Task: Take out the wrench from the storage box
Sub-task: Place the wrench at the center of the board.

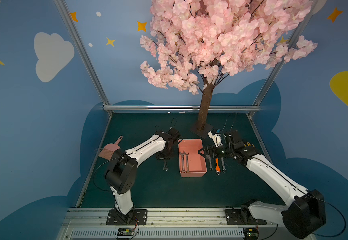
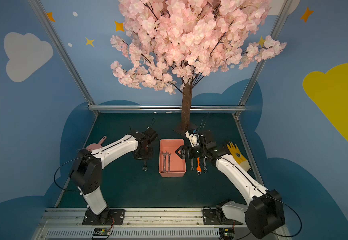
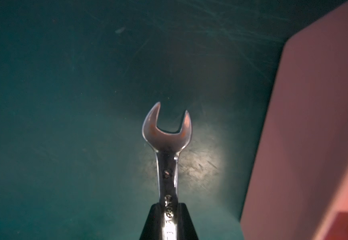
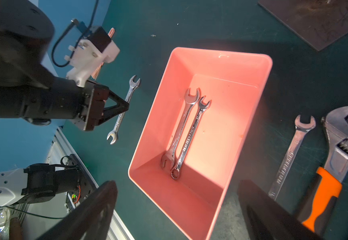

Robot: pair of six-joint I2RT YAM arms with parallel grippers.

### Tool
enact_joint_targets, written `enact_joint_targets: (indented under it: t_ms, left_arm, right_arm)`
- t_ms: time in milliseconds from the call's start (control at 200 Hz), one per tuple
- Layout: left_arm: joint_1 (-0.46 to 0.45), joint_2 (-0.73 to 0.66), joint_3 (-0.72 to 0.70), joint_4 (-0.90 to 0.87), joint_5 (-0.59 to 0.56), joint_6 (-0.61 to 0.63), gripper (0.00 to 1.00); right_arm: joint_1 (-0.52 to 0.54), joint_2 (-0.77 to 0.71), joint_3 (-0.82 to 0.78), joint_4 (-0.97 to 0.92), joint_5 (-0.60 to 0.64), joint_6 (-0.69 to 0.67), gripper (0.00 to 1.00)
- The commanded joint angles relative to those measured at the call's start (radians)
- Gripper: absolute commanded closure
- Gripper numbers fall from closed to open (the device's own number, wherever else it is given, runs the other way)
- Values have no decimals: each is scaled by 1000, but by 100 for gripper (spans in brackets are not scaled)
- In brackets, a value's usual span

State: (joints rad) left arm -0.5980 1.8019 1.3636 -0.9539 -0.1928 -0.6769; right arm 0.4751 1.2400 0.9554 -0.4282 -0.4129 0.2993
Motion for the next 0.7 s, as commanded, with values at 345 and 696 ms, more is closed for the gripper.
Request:
enact_joint_targets:
  t_ms: [345,696]
  left_arm:
    - [35,127,-30,247,65,82,97]
    - [35,149,7,186,68,75,67]
  right_arm:
    - [37,81,87,-8,57,21,2]
    - [37,105,114,-35,60,0,2]
